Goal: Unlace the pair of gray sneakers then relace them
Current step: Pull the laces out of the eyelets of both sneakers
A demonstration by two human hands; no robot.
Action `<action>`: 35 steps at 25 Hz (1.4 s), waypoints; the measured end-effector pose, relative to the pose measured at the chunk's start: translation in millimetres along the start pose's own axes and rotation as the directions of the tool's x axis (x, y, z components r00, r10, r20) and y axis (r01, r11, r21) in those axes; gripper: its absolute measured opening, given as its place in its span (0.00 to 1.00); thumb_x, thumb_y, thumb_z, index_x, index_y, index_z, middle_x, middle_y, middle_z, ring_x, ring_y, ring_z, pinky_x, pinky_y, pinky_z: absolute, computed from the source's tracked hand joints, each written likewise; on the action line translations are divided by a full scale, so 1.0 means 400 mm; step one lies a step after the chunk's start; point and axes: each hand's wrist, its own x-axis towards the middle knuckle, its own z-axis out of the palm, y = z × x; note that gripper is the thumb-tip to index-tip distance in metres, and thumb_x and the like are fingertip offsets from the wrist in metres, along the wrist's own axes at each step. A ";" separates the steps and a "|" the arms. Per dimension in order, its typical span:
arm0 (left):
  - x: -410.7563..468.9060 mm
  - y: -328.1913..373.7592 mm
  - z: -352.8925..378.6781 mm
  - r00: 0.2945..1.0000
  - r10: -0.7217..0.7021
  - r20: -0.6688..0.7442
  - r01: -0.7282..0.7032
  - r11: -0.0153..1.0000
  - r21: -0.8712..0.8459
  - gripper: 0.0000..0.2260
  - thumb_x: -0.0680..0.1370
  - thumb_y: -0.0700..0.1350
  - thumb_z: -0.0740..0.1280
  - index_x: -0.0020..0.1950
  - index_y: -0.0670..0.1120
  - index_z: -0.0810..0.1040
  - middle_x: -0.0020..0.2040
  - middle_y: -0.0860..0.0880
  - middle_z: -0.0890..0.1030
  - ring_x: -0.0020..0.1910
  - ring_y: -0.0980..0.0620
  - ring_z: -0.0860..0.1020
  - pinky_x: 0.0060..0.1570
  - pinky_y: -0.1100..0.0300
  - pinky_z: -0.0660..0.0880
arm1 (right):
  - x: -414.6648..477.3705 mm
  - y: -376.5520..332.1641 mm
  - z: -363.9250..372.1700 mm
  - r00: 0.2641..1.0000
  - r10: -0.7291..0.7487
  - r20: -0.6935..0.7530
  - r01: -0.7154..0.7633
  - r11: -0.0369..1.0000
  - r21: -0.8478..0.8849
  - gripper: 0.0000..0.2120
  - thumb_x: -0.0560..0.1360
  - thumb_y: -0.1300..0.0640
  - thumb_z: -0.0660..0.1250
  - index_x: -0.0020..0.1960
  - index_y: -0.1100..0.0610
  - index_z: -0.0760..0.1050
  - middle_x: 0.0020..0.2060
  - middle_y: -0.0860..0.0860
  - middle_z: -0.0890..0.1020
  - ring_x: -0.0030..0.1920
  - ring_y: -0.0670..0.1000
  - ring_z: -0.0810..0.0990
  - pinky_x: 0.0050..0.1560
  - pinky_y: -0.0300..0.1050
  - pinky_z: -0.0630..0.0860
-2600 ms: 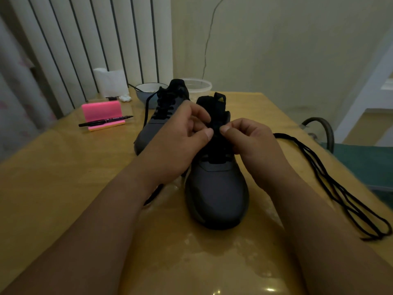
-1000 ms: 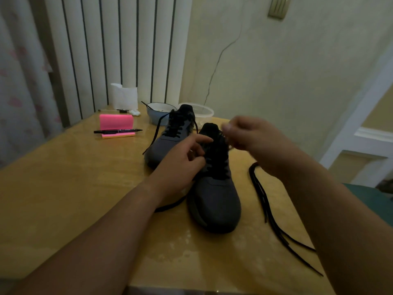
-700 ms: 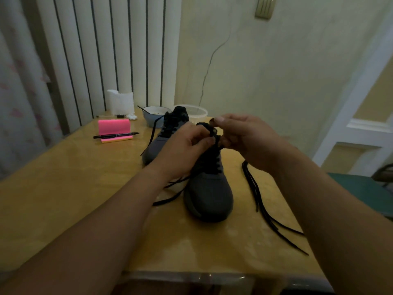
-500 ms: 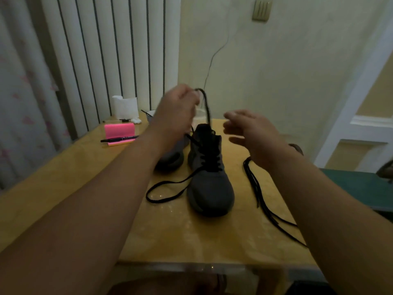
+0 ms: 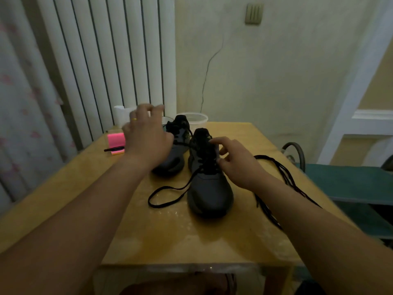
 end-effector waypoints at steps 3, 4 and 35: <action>-0.072 0.059 0.086 0.941 0.320 0.110 -0.308 0.945 -0.110 0.21 0.78 0.55 0.67 0.71 0.54 0.72 0.68 0.51 0.71 0.66 0.47 0.72 0.65 0.42 0.72 | 0.014 -0.013 -0.003 0.999 -0.034 0.035 0.037 0.992 -0.118 0.13 0.83 0.57 0.61 0.66 0.45 0.74 0.54 0.49 0.76 0.51 0.51 0.78 0.51 0.51 0.80; -0.082 0.073 0.114 0.914 0.356 0.197 -0.349 0.935 -0.070 0.20 0.79 0.61 0.66 0.68 0.55 0.72 0.67 0.53 0.72 0.64 0.49 0.73 0.64 0.45 0.71 | 0.015 -0.013 -0.006 0.999 -0.031 0.037 0.036 0.988 -0.147 0.12 0.83 0.57 0.60 0.64 0.47 0.74 0.53 0.49 0.77 0.49 0.51 0.78 0.49 0.52 0.80; -0.122 0.024 0.162 0.980 0.069 0.186 0.060 0.791 -0.609 0.09 0.81 0.47 0.70 0.59 0.54 0.73 0.58 0.53 0.72 0.55 0.58 0.76 0.57 0.56 0.77 | -0.006 0.021 0.026 0.999 -0.037 -0.013 0.036 0.996 -0.080 0.10 0.81 0.44 0.65 0.60 0.45 0.72 0.51 0.46 0.76 0.48 0.48 0.78 0.48 0.50 0.80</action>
